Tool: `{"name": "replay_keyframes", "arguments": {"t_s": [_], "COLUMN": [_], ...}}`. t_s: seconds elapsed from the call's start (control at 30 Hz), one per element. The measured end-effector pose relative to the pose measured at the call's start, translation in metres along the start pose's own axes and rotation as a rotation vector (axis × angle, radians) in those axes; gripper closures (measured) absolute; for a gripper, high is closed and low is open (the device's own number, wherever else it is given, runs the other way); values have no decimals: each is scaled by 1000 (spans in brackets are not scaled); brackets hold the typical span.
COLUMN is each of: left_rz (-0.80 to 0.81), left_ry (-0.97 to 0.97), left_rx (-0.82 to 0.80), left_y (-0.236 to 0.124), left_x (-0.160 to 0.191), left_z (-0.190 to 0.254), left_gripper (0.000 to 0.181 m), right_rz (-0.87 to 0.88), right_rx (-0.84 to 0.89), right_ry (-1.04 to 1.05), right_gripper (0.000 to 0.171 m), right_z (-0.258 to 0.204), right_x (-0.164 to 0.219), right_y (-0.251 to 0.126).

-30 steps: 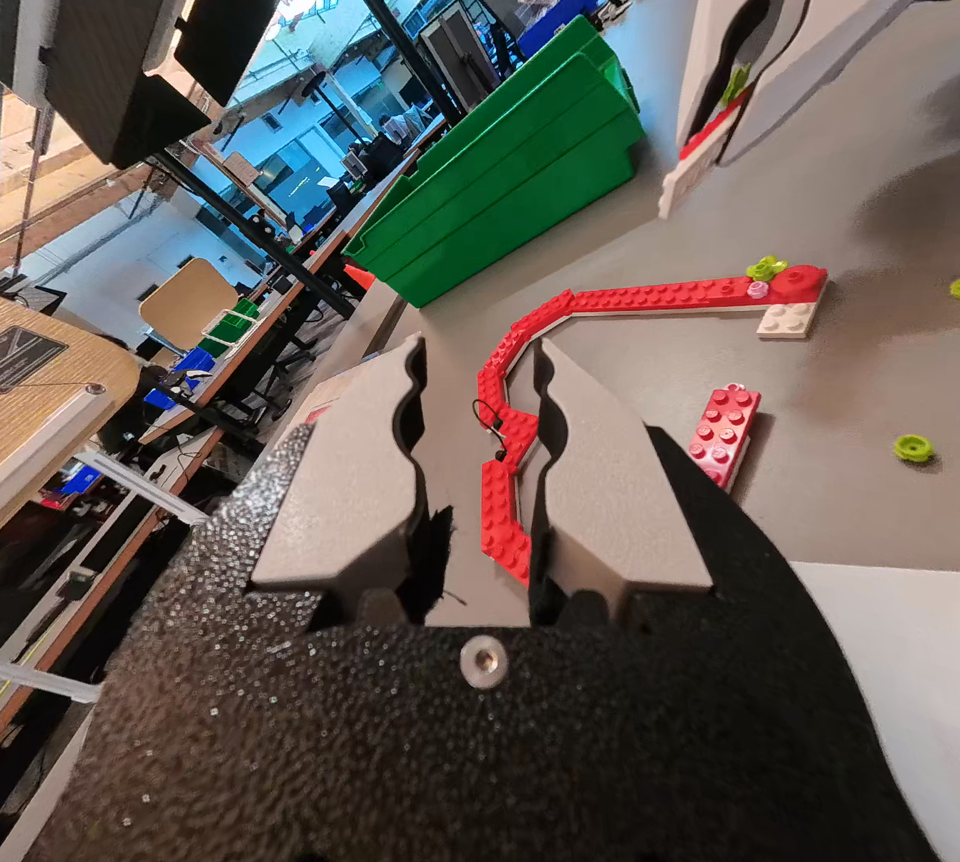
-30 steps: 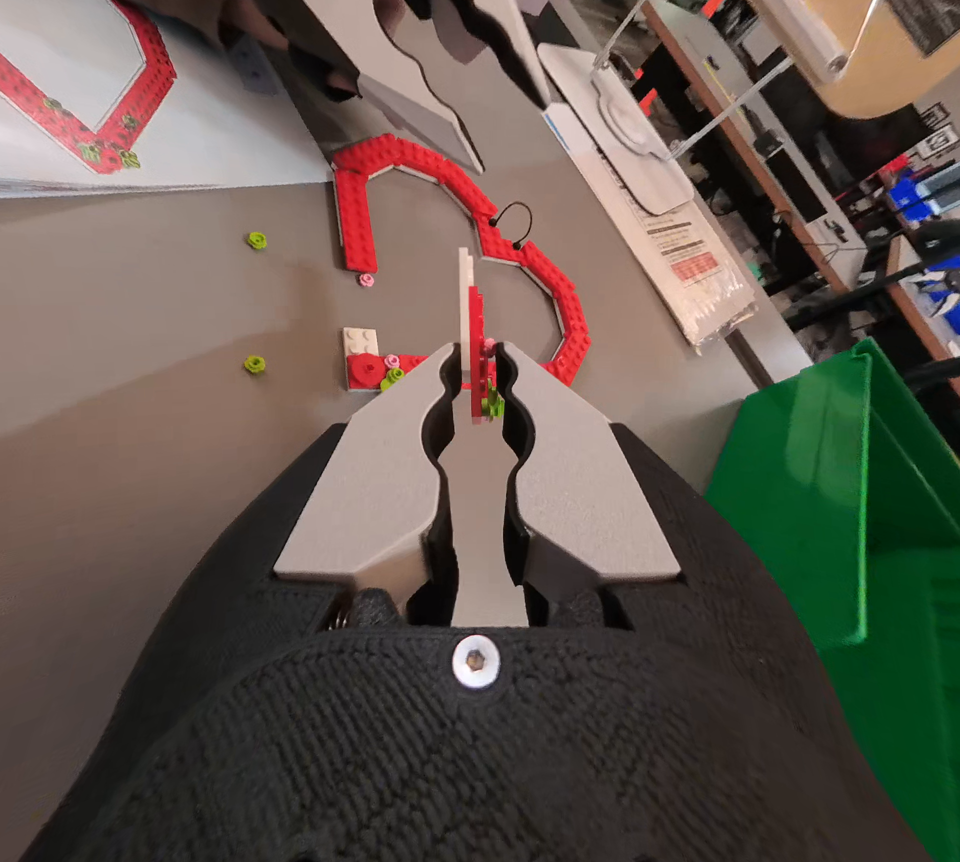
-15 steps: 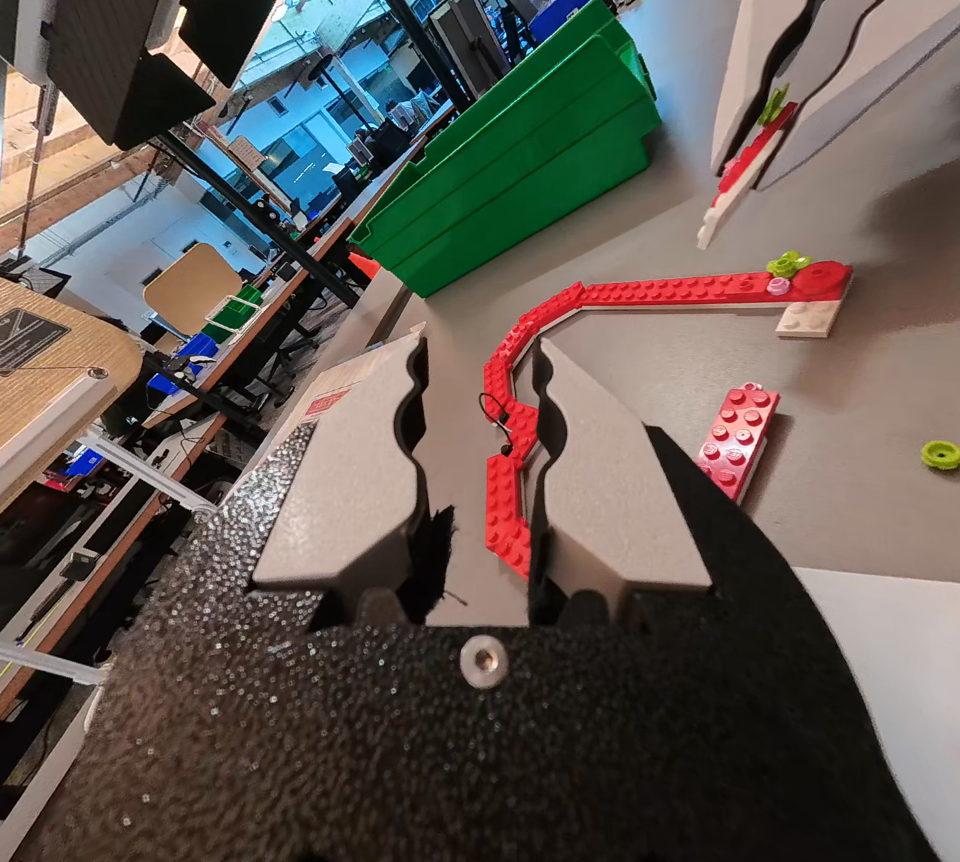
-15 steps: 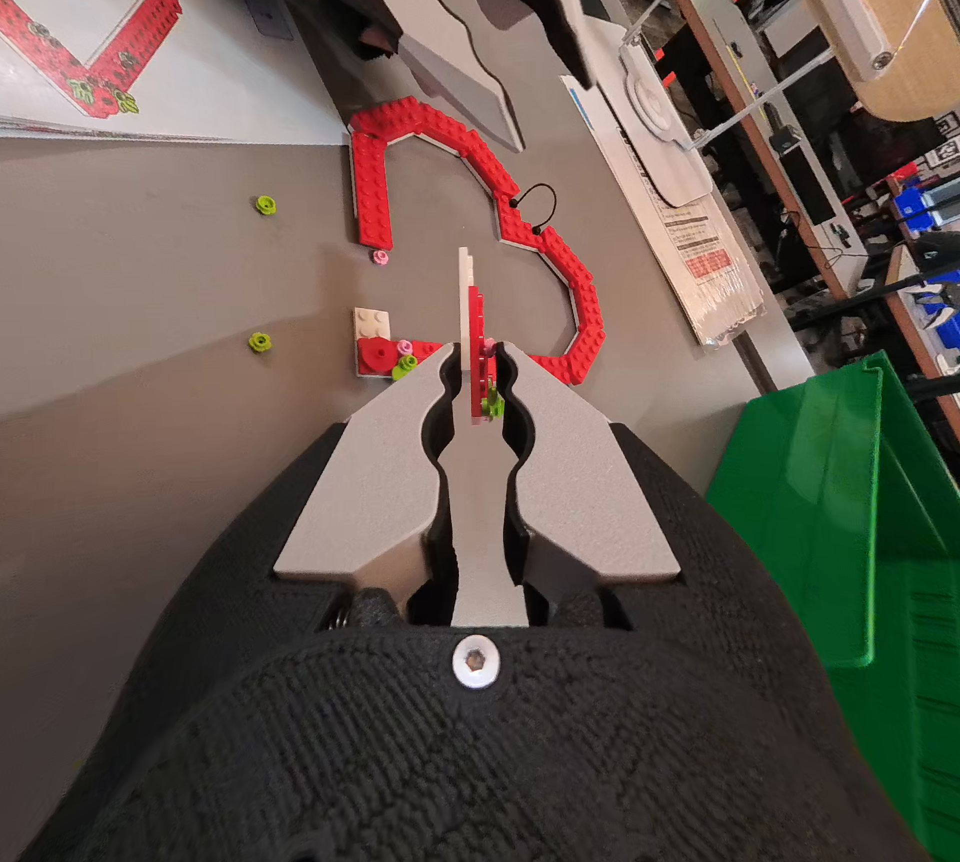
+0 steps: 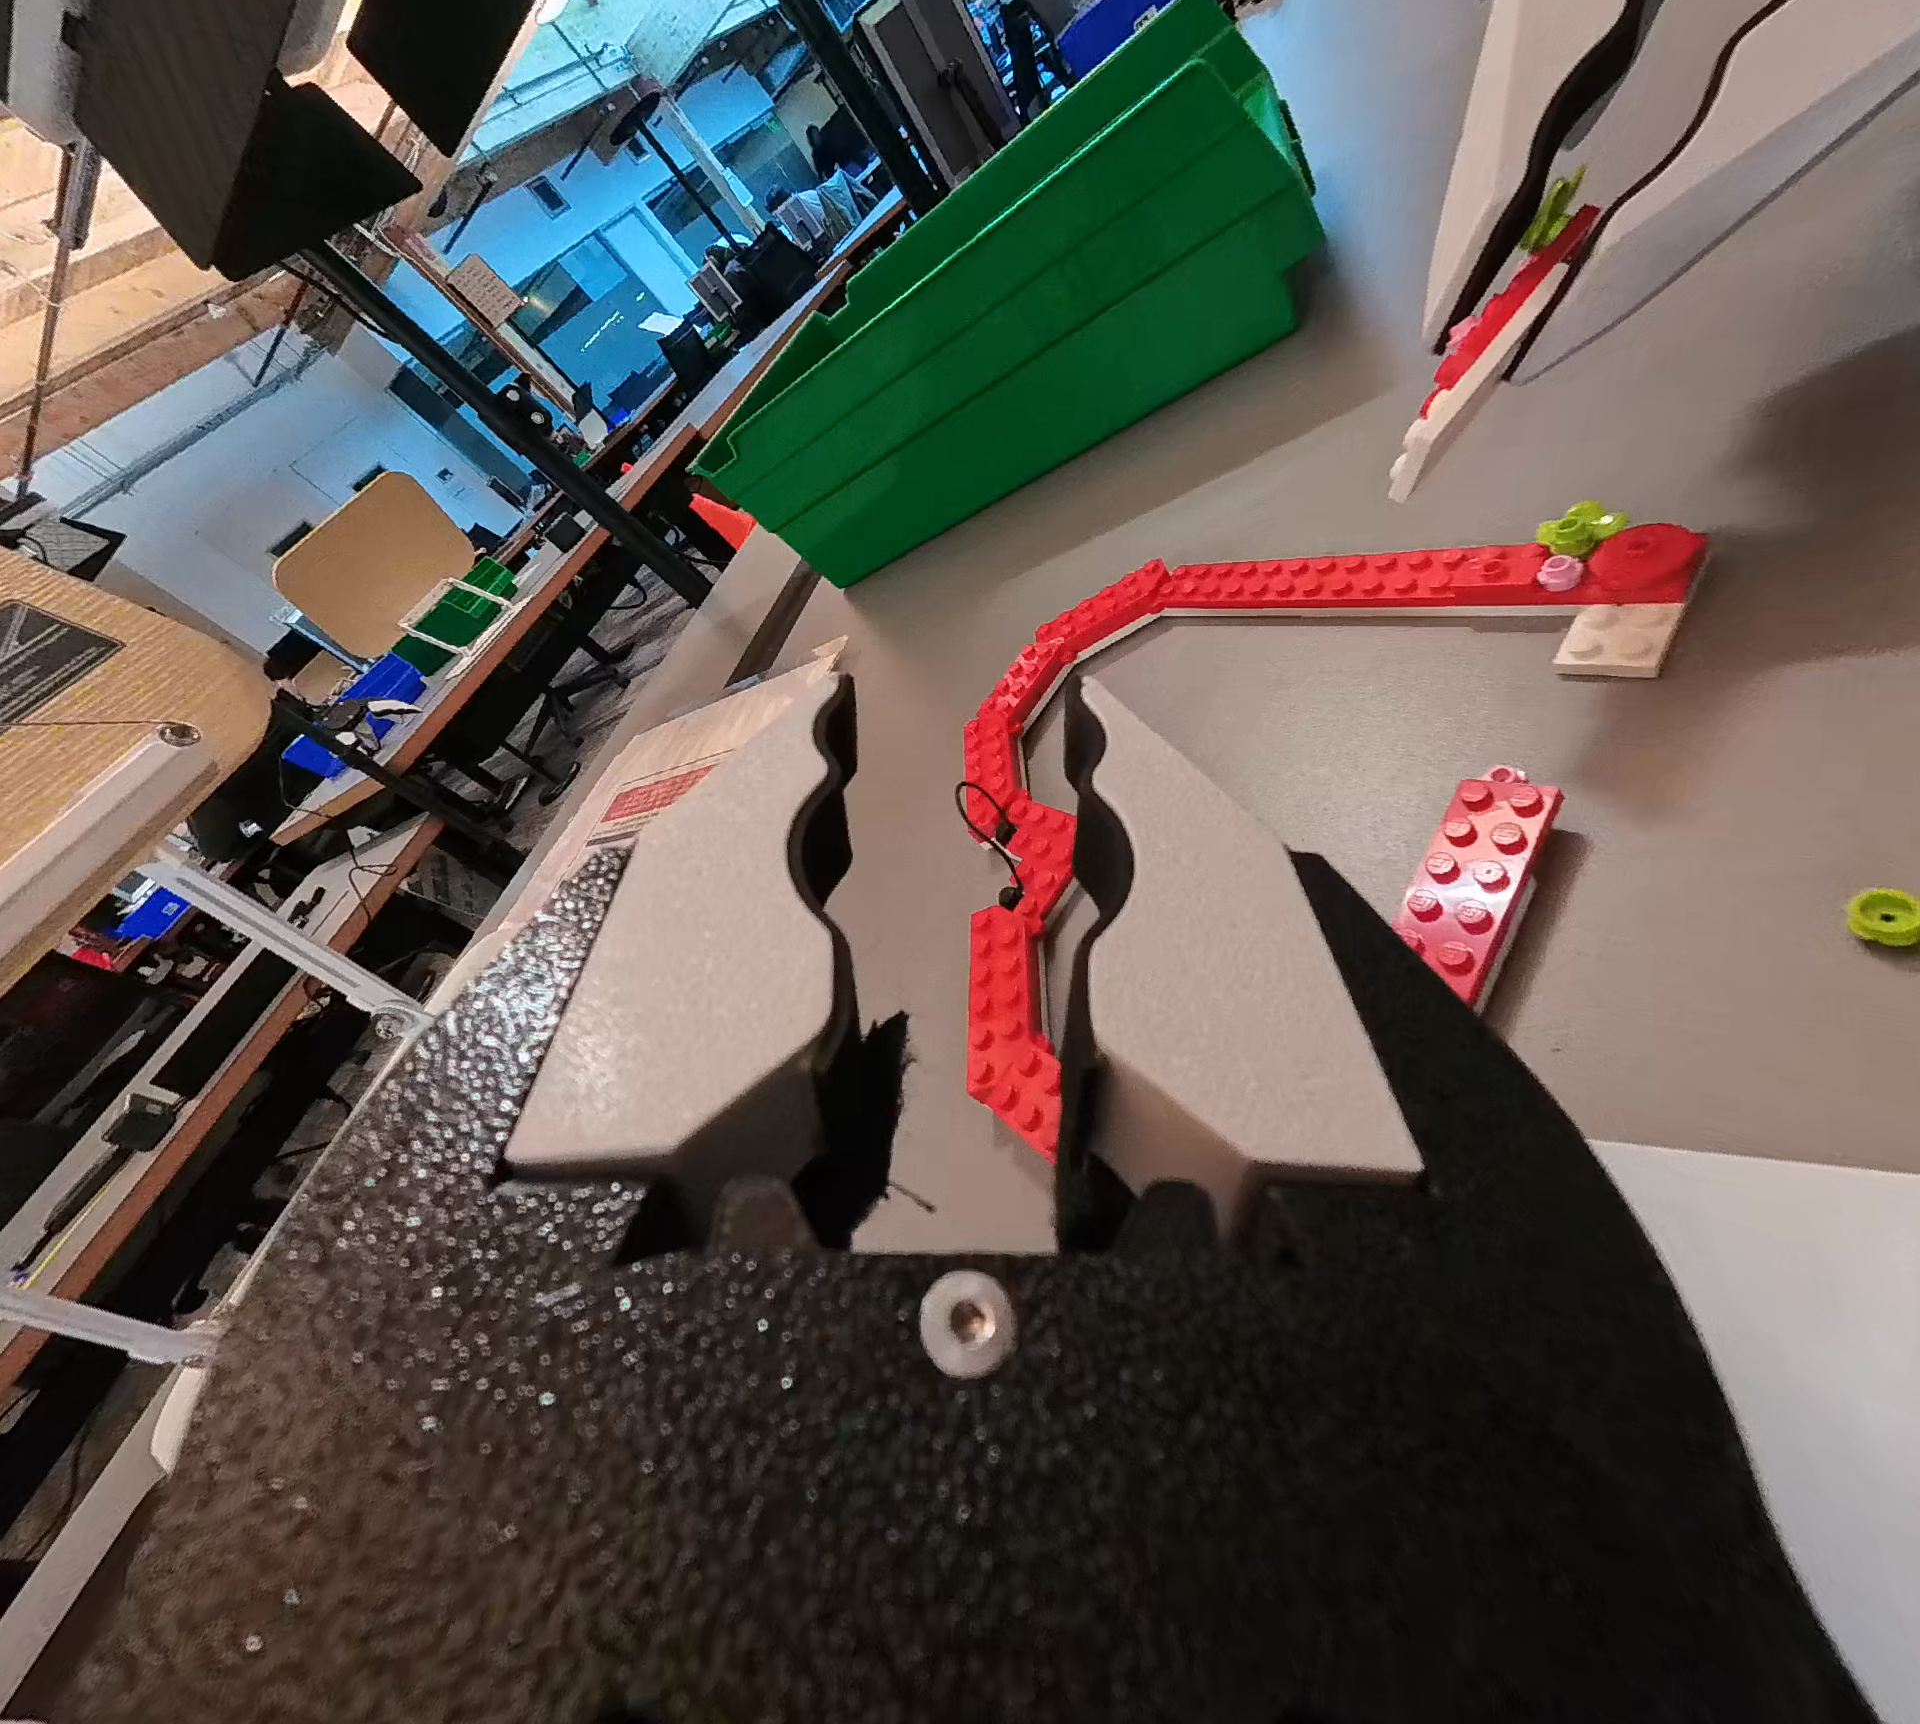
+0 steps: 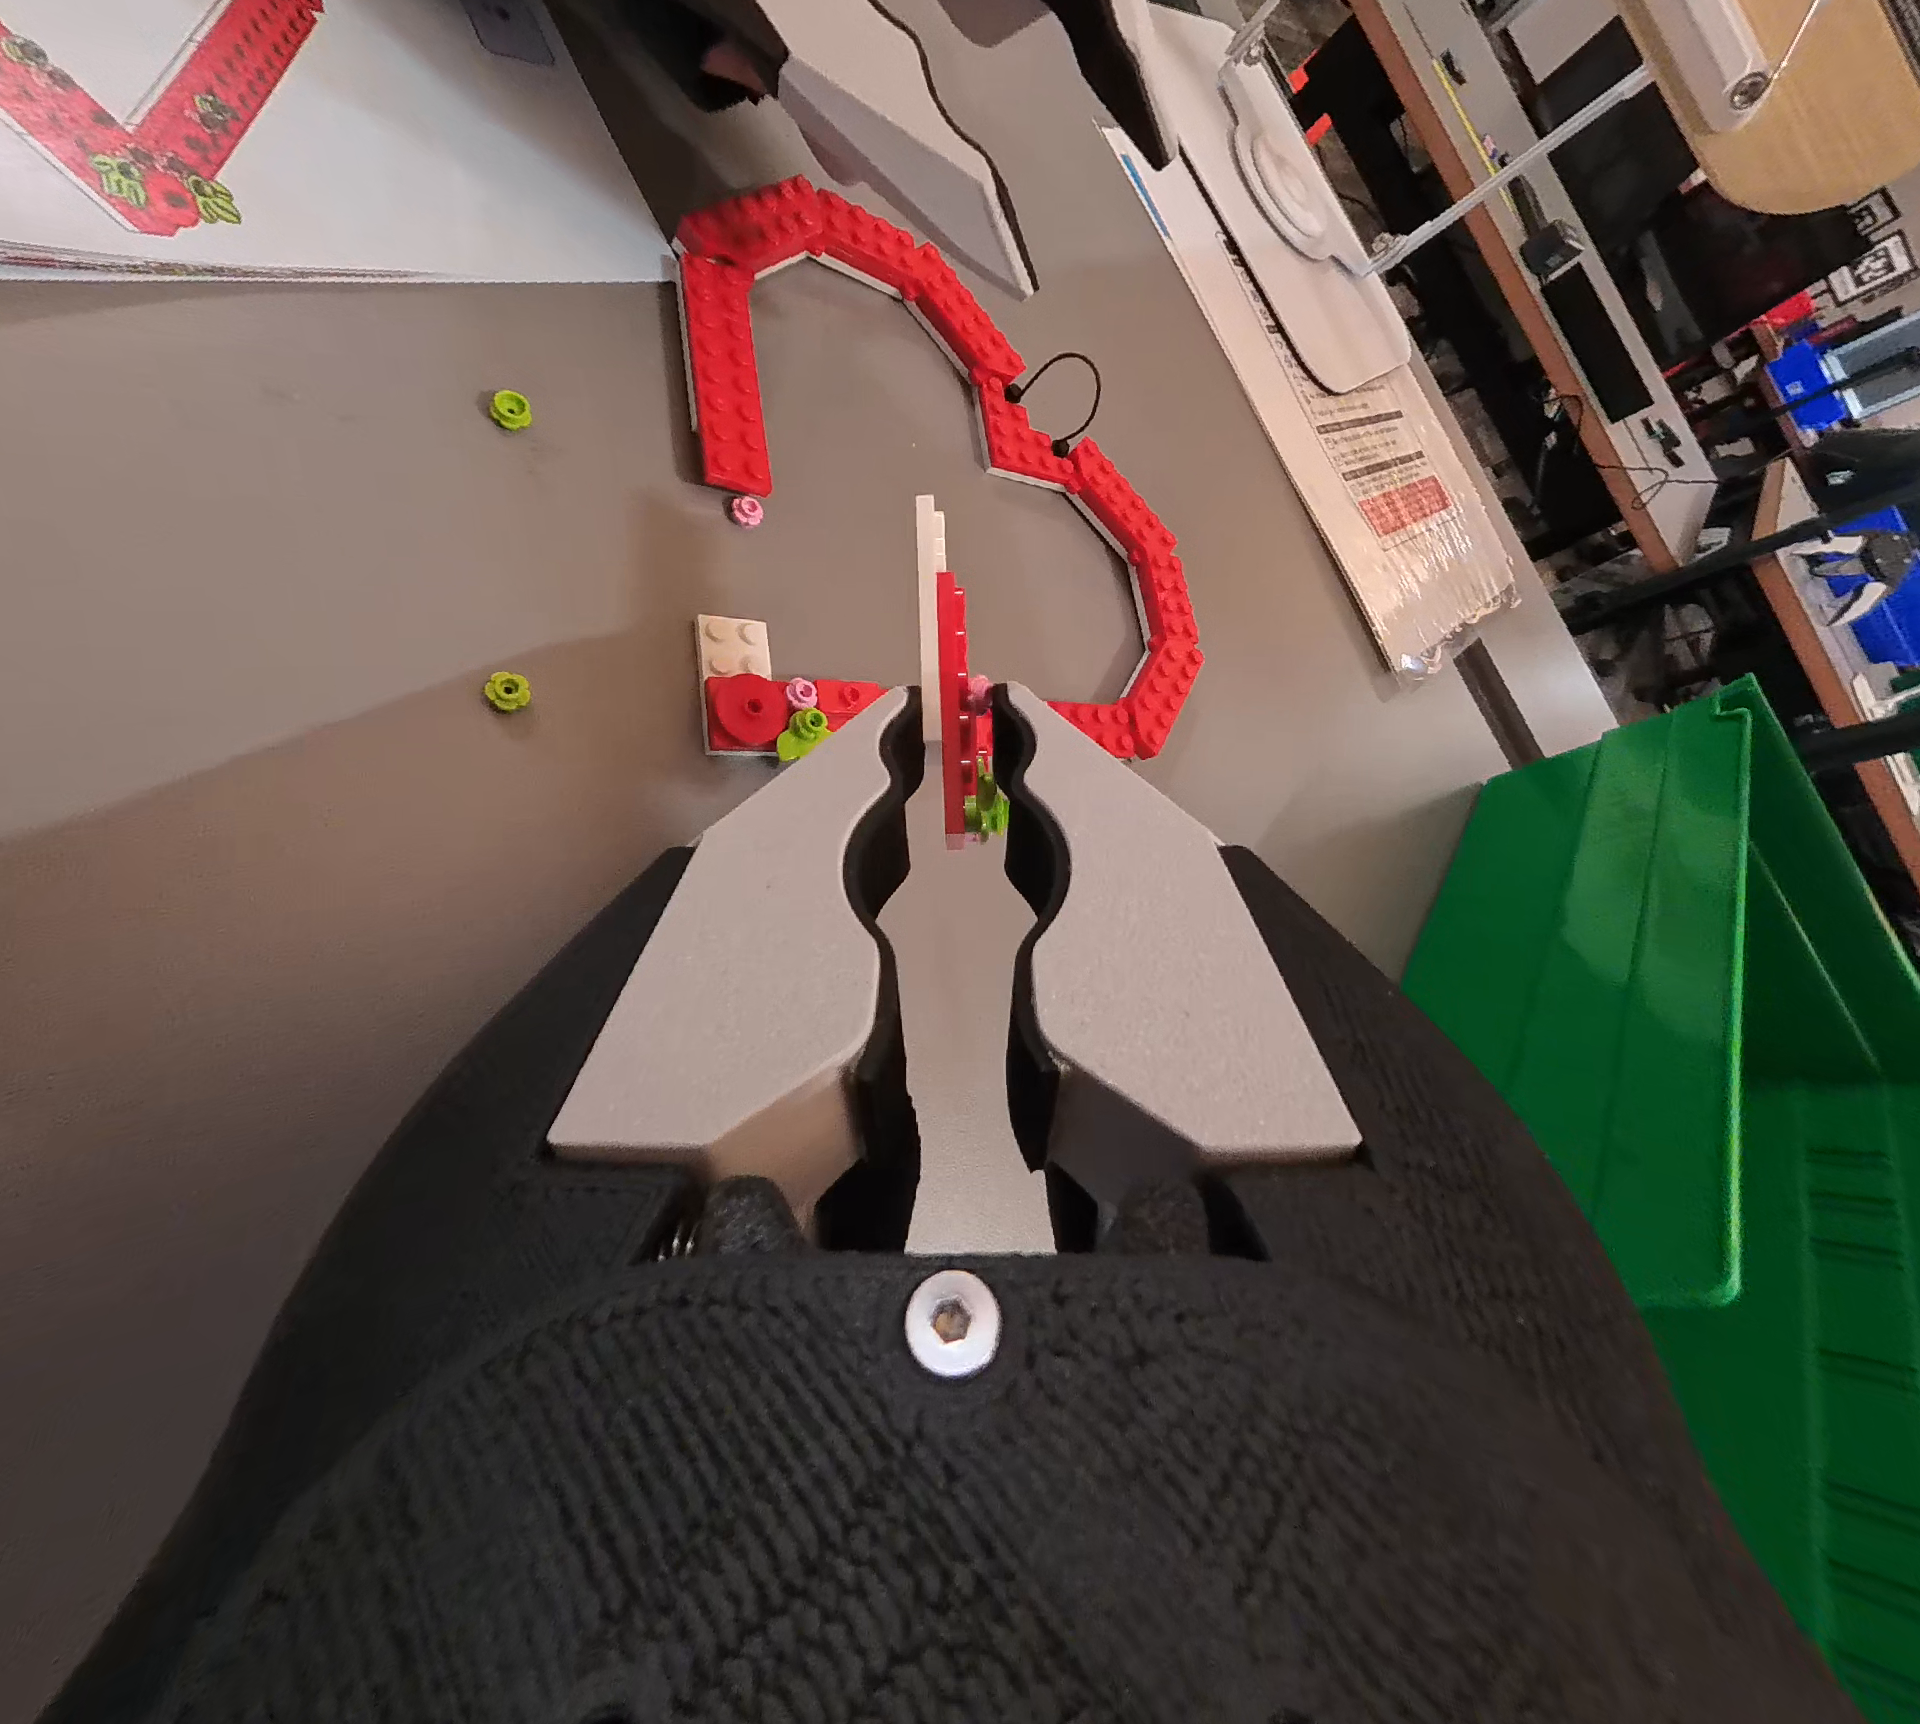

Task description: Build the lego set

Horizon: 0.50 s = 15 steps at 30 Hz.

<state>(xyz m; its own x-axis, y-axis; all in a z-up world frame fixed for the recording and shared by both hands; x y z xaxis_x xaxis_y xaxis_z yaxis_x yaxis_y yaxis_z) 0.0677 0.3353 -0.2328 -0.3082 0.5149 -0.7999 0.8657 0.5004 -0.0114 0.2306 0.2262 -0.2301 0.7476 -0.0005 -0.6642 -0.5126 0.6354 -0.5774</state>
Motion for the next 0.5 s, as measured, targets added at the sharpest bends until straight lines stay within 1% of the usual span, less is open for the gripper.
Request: {"name": "replay_keyframes", "arguments": {"t_s": [0.03, 0.23, 0.5], "left_rz": [0, -5, -7], "left_ry": [-2, -13, -28], "left_rx": [0, -5, -12], "left_y": [0, 0, 1], "left_x": [0, 1, 1], "left_z": [0, -1, -3], "left_gripper": [144, 144, 144], "right_rz": [0, 11, 19], "right_rx": [-1, -18, 2], "right_ry": [0, -3, 19], "right_gripper": [160, 160, 160], "right_z": [0, -2, 0], "right_x": [0, -2, -2], "right_y": [0, -1, -4]}}
Point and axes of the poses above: each gripper's, where its closed fingertips meet, y out along the fingers, x out of its underside, z = x × y across the jaws, the point moved 7 cm from there along -y, back along the fingers, and after that the axes turned 9 degrees about -x, right-handed, at the moved point
